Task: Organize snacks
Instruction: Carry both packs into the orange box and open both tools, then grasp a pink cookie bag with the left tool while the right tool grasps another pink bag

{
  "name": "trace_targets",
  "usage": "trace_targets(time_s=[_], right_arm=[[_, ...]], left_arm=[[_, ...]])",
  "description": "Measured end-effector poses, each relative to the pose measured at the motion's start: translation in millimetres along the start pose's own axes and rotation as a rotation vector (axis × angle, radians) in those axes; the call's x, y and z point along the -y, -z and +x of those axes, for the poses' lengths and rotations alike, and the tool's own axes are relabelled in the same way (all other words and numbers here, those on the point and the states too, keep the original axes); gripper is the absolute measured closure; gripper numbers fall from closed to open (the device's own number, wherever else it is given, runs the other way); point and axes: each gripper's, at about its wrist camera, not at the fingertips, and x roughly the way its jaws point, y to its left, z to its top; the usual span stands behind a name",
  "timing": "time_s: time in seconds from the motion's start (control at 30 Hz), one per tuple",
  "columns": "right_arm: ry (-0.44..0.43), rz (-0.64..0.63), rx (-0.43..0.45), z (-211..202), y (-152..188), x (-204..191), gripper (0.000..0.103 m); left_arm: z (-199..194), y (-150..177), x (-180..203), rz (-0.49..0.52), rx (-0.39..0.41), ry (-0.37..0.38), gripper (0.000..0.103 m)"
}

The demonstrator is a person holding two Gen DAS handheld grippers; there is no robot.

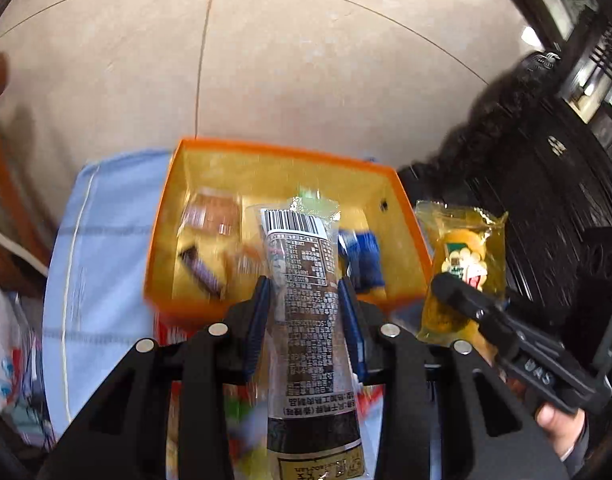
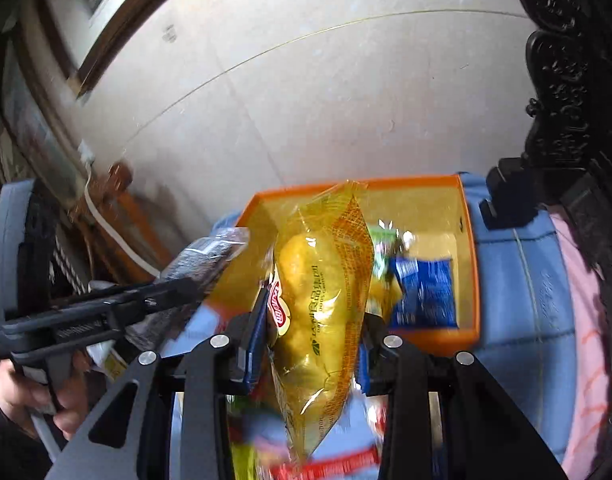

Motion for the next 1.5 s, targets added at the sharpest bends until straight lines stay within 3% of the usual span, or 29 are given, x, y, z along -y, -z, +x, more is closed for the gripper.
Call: trace_targets(time_s=[0.07, 0.1, 0.13, 0.17, 0.2, 0.27, 0.53, 0.87, 1.03, 1.23, 1.5], right_arm=[[0.009, 0.029, -0.007, 17, -12, 7, 0.065], [0.035, 0.043, 0.002, 28, -20, 12, 0.064], [0.046, 0.055, 0.011, 33, -22, 15, 0.047], [0.052, 0.071, 0.011, 39, -24, 18, 0.030], [0.076, 0.103, 0.021, 44, -24, 23, 0.028], [0.089, 0.110, 0.040, 44, -17, 29, 0.028], [0.097, 0.104, -0.046, 44, 25, 40, 0.027], [0.129, 0.145, -0.136, 6, 91, 52, 0.016], [0.143, 0.165, -0.193, -5, 128, 49, 0.012], [0.136, 0.147, -0.269, -4, 160, 33, 0.010], [0.119, 0.144, -0.324, -7, 183, 21, 0.009]], left_arm=[[25, -24, -4, -0.018, 0.011, -0.034, 0.063], [31, -29, -6, -0.036, 0.018, -0.042, 0.041], [37, -36, -11, -0.074, 0.046, -0.051, 0.019], [40, -38, -13, -0.096, 0.060, -0.076, 0.011], [41, -38, -16, -0.113, 0.072, -0.096, 0.009], [46, -34, -23, -0.124, 0.059, -0.075, 0.009], [59, 8, -39, -0.105, -0.052, -0.120, 0.008], [27, 90, -68, -0.059, -0.136, -0.252, 0.008], [12, 139, -88, -0.093, -0.184, -0.300, 0.008], [6, 181, -90, -0.115, -0.265, -0.277, 0.008], [13, 216, -56, 0.001, -0.335, -0.257, 0.008]])
